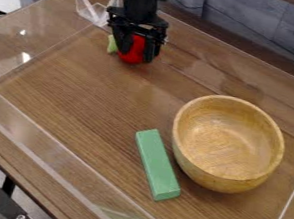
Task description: Move the red fruit to the left
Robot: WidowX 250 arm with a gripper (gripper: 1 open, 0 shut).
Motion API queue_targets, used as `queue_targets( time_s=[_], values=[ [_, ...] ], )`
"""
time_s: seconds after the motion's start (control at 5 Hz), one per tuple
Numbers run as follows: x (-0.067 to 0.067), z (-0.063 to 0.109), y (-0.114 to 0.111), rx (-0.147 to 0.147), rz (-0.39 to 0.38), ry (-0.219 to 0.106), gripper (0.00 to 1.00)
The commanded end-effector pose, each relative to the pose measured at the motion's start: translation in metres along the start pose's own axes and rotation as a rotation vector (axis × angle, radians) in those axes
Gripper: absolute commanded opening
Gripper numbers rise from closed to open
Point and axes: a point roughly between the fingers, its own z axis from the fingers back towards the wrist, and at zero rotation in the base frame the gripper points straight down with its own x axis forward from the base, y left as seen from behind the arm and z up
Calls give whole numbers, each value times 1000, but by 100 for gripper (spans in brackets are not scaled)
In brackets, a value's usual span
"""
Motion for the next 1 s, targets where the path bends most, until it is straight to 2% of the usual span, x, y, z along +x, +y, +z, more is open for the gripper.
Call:
queue_targets(
  time_s=[0.0, 0.2, 0.4, 0.6, 0.8],
  values=[
    [6, 13, 9, -3, 18, -39, 0],
    [5, 12, 14, -20, 37, -30, 100],
    [2, 11, 17, -41, 56, -18, 100],
    [3, 11, 22, -51, 70, -12, 0],
    [4, 9, 27, -57, 82, 0, 0]
  ],
)
